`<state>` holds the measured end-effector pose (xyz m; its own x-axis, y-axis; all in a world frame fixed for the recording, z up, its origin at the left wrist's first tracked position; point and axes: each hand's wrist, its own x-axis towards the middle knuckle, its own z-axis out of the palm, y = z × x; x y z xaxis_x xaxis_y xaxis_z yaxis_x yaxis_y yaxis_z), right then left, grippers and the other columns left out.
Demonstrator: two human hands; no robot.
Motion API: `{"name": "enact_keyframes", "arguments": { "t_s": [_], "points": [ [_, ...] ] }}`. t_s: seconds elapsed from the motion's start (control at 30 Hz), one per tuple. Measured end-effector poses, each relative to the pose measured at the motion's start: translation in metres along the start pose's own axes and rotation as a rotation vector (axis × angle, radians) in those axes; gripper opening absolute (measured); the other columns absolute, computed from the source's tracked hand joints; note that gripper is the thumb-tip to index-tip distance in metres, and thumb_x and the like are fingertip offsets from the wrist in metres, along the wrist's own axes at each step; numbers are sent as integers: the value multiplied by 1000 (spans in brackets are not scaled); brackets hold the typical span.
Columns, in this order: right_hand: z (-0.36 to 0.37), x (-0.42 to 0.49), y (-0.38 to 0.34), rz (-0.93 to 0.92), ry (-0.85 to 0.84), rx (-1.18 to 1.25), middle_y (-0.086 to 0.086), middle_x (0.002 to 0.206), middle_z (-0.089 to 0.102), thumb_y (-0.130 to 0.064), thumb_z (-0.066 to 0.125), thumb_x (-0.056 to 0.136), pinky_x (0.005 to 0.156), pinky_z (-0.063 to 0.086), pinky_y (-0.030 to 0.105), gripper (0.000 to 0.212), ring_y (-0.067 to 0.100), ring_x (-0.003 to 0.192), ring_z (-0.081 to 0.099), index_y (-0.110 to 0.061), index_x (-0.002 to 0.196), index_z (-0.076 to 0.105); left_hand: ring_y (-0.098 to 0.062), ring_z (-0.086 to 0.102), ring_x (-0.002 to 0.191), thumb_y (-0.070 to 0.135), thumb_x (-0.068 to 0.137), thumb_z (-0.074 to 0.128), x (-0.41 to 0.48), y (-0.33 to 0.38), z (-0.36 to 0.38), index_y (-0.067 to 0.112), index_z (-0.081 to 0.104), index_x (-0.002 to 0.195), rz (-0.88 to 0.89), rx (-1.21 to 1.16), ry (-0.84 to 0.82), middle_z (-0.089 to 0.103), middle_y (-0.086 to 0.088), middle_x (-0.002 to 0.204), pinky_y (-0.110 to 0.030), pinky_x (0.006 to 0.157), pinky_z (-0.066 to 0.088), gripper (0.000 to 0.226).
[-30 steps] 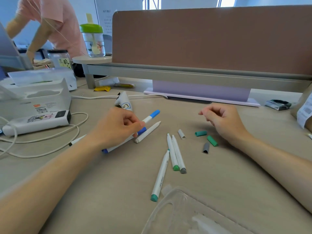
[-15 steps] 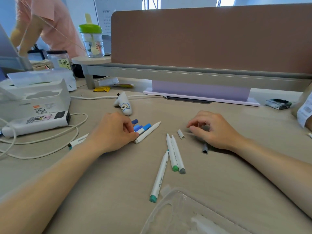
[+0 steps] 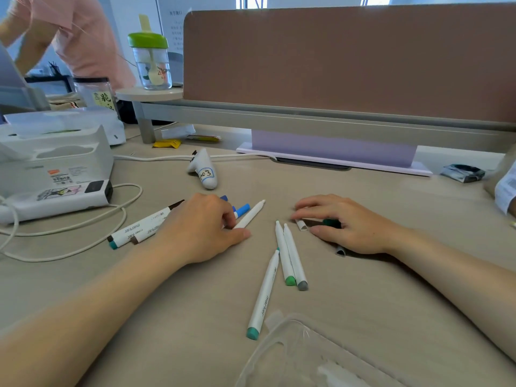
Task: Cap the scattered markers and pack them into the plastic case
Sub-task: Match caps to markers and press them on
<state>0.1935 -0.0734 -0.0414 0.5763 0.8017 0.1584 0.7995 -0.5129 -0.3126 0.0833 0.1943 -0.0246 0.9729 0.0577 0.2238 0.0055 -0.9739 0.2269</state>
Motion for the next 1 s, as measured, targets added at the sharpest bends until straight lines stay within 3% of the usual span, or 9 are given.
{"name": "enact_keyframes", "arguments": {
  "t_s": [0.17, 0.27, 0.4, 0.53, 0.7, 0.87, 1.0],
  "points": [
    [0, 2, 0, -18, 97, 79, -12, 123, 63, -24, 65, 94, 99, 39, 19, 18, -2, 112, 54, -28, 109, 74, -7, 49, 67, 48, 88, 63, 0, -3, -3, 30, 63, 70, 36, 30, -22, 53, 14, 69, -28, 65, 43, 25],
    [0, 3, -1, -11, 126, 103, -11, 107, 66, -19, 69, 90, 93, 45, 22, 10, 1, 100, 60, -23, 98, 76, -5, 50, 64, 46, 89, 63, 1, -7, -5, 29, 62, 70, 59, -4, -22, 54, 13, 66, -29, 64, 44, 25],
    [2, 2, -2, 61, 224, 173, -13, 93, 72, -19, 69, 91, 82, 50, 23, 8, 4, 88, 64, -23, 93, 75, -3, 54, 64, 45, 88, 64, 1, -11, -5, 31, 62, 74, 99, -94, 33, 63, 13, 70, -35, 70, 51, 20],
    [1, 2, -1, 120, 350, 295, -9, 83, 74, -20, 74, 87, 69, 50, 17, 3, 4, 74, 65, -21, 87, 76, 6, 52, 62, 47, 87, 65, 0, -11, -5, 32, 66, 79, 122, -119, 51, 65, 16, 73, -27, 65, 44, 17],
    [0, 1, -2, 143, 390, 448, 5, 82, 76, -14, 77, 82, 69, 54, 23, 5, 10, 69, 66, -11, 86, 77, 12, 53, 70, 47, 87, 66, -1, -6, -2, 31, 68, 84, 168, -111, 47, 60, 17, 68, -21, 63, 42, 16],
    [-1, -1, -7, 137, 369, 500, 1, 78, 75, -9, 75, 83, 55, 51, 17, 5, 6, 62, 63, -14, 85, 77, 13, 52, 69, 48, 87, 66, -2, -6, -2, 31, 69, 86, 188, -113, 65, 61, 17, 71, -21, 62, 41, 17],
    [-1, -2, -9, 123, 361, 493, 1, 79, 75, -8, 76, 83, 60, 54, 23, 10, 11, 65, 64, -18, 85, 76, 11, 52, 67, 47, 87, 66, -3, -5, -1, 29, 71, 88, 197, -115, 66, 63, 15, 74, -23, 62, 42, 19]
  ]
}}
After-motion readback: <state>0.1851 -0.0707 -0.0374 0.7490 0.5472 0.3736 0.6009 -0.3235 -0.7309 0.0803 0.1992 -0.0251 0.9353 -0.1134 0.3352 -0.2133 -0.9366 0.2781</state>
